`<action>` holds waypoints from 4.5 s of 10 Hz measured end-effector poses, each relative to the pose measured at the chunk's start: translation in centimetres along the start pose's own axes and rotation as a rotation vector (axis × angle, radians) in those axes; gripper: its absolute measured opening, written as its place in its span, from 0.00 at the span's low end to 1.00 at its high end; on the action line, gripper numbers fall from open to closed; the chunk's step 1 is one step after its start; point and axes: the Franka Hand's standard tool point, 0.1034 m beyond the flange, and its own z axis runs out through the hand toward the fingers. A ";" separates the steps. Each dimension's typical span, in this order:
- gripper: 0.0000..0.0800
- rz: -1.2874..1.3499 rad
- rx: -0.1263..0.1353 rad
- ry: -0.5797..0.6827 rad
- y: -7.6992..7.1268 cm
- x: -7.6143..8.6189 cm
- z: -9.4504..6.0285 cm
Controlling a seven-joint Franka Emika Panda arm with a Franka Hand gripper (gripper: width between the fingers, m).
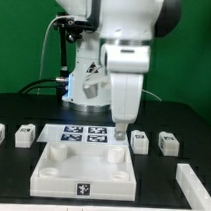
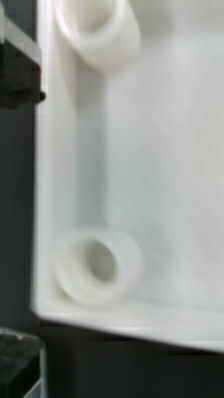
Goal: Assemble one leg
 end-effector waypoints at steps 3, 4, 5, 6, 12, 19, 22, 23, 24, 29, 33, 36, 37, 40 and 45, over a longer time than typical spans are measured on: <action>0.81 -0.011 0.017 0.021 -3.1 -3.0 3.8; 0.81 0.006 0.024 0.026 -3.4 -3.5 4.6; 0.81 0.007 0.030 0.028 -3.6 -4.6 5.0; 0.81 0.026 0.030 0.030 -3.7 -5.5 5.1; 0.10 0.041 0.032 0.030 -3.7 -5.3 5.1; 0.07 0.048 0.033 0.030 -3.8 -5.4 5.2; 0.07 0.069 0.024 0.031 -2.2 -5.0 5.1; 0.07 0.079 0.024 0.035 -0.6 -4.2 5.2; 0.07 0.086 0.018 0.041 1.4 -2.9 5.1; 0.07 0.117 0.034 0.046 4.1 1.9 5.3; 0.07 0.146 0.048 0.040 4.1 2.2 5.3; 0.31 0.148 0.049 0.040 4.1 2.1 5.3; 0.31 0.149 0.049 0.040 4.1 2.1 5.3; 0.70 0.149 0.049 0.040 4.1 2.1 5.3; 0.81 0.150 0.049 0.040 4.1 2.1 5.3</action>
Offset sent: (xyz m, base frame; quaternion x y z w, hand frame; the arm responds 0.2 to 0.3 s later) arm -0.0103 -0.0208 -0.0354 -0.0259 0.0224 0.0343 0.9988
